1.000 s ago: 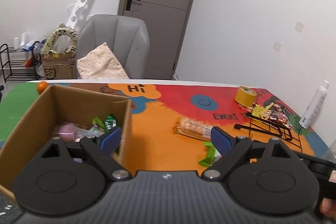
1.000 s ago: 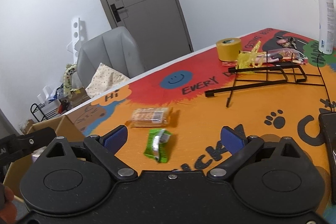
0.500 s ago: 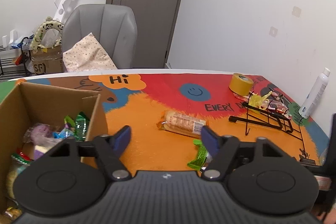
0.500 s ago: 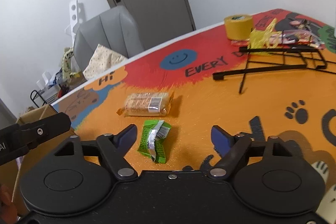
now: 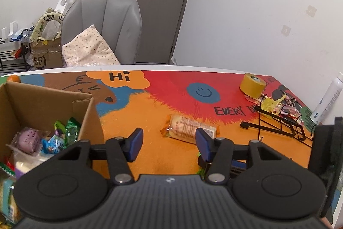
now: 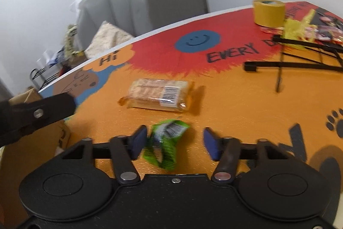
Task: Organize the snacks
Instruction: 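Grasp the green candy with the right tool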
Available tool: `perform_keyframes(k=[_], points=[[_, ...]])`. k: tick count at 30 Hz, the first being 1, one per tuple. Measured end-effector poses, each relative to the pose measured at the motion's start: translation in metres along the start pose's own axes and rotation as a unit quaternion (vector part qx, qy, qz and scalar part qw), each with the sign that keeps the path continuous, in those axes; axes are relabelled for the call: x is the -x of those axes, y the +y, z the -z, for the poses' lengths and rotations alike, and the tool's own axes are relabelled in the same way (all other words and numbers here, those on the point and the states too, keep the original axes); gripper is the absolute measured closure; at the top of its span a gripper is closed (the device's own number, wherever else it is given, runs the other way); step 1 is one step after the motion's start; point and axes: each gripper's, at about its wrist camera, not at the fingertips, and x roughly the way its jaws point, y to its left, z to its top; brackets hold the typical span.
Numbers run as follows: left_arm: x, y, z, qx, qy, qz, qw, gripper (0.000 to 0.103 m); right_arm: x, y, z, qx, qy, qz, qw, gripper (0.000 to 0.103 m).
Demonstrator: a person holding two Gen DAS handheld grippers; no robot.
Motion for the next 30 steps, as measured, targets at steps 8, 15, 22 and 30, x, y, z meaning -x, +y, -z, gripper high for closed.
perform_keyframes(k=[8,15,22,30], points=[[-0.016,-0.015,-0.001,-0.017,0.005,0.001,0.9998,0.049,0.007,-0.025,-0.005,-0.027,-0.019,0.009,0.999,0.077],[-0.033,-0.034,-0.001,-0.035,0.004,0.011,0.9993,0.027,0.022,-0.057,-0.018,-0.059,-0.053,0.022,0.997,0.077],[-0.058,-0.047,0.004,-0.063,0.006,-0.006,0.9980,0.018,0.010,-0.081,-0.013,-0.088,-0.053,0.018,0.995,0.077],[-0.096,-0.054,0.008,-0.069,0.031,0.004,0.9971,0.008,0.010,-0.085,-0.009,-0.089,-0.060,0.036,0.994,0.076]])
